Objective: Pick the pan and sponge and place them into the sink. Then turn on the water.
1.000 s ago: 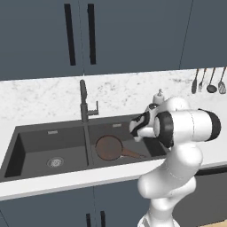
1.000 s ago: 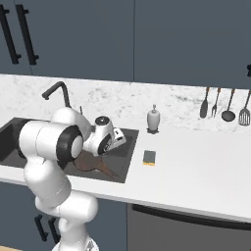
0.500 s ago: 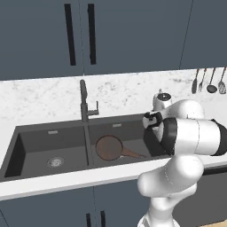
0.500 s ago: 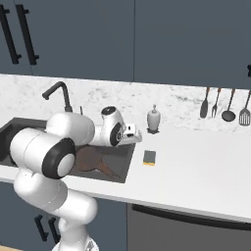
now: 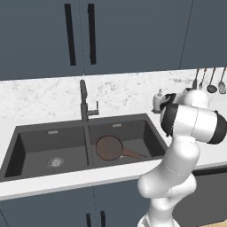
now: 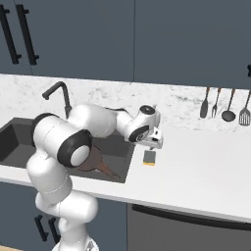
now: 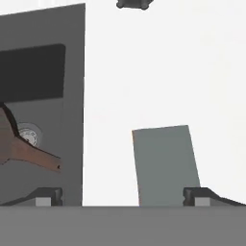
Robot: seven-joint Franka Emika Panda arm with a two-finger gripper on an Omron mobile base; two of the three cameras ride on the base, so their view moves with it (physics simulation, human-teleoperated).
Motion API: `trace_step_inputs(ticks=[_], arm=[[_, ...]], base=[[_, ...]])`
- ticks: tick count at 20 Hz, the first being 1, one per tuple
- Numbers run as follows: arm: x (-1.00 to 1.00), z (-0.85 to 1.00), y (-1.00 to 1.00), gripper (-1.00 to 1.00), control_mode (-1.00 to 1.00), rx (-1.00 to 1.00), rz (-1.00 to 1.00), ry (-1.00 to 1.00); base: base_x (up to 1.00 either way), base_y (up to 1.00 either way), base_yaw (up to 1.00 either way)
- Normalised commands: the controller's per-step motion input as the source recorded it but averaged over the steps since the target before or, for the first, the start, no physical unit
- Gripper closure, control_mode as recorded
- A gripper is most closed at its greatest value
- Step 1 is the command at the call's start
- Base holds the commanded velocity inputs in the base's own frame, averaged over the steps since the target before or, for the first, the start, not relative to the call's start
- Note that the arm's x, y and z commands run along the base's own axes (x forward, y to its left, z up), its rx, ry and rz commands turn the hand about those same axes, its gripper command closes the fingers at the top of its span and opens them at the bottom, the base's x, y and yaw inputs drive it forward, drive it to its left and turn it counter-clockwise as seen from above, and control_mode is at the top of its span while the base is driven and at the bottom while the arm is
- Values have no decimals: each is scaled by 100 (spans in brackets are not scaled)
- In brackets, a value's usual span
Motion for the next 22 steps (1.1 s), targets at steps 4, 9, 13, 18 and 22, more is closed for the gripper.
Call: trace_step_inputs(ticks=[4,9,13,18,22], arm=[[6,-13,-1,-100,-100,-12,0,2],[1,-1,-15,-100,-100,-15,-1,18],[-4,-18,-11,-100,-100,-1,0,5],[-1,-37,-5,-100,-100,0,0,2],[0,-28,-25,-100,-100,0,0,1]], base=[[0,0,0],[0,0,0],[0,0,0],[0,0,0],[0,0,0]])
